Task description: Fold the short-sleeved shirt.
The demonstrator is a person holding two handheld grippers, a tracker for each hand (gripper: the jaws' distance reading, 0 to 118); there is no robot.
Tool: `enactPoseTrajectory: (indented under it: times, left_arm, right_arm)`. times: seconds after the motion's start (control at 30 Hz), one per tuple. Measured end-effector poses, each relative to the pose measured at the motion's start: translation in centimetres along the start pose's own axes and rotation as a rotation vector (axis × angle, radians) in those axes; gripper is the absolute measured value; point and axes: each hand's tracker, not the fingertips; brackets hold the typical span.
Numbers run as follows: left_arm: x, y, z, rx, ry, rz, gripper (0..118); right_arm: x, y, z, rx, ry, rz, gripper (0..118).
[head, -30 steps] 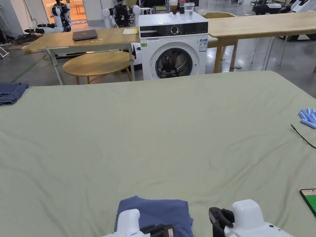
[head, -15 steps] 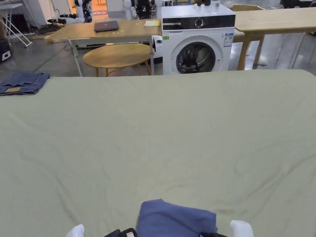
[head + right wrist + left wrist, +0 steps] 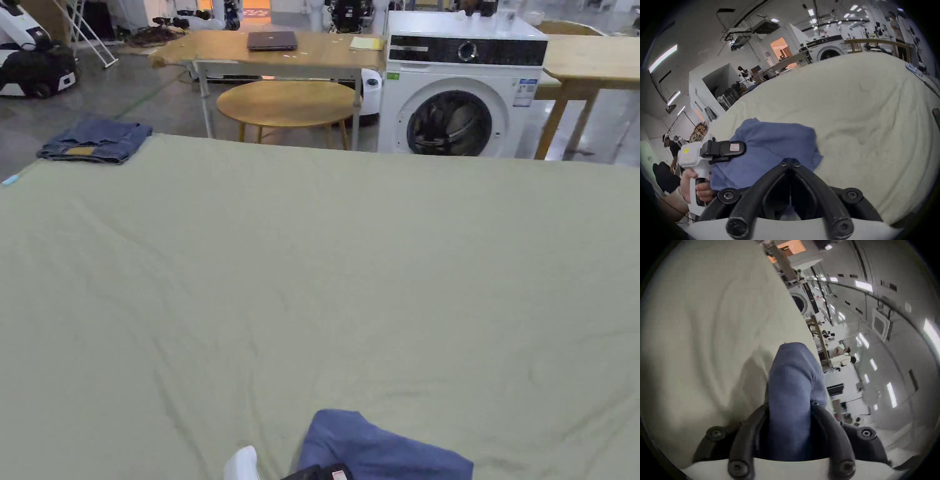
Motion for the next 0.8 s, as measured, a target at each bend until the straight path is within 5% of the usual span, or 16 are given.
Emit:
enactPoseTrajectory:
  times: [0.5, 0.77, 0.8]
  left_arm:
    - [-11.1, 22.5, 25.2, 0.157, 0.407, -0.2, 23]
    - [-16.6, 27.7, 28.4, 0.178, 0.42, -0.108, 24]
    - [-16.8, 27.3, 28.2, 0.184, 0.428, -0.116, 46]
  right_arm:
    - [-7.3, -1.0, -0.6, -0.026, -0.019, 0.102, 0]
    - [-9.6, -1.6, -1.7, -0.056, -0.004, 0.127, 0]
    - [-9.7, -1.7, -1.7, -0.059, -0.005, 0.13, 0]
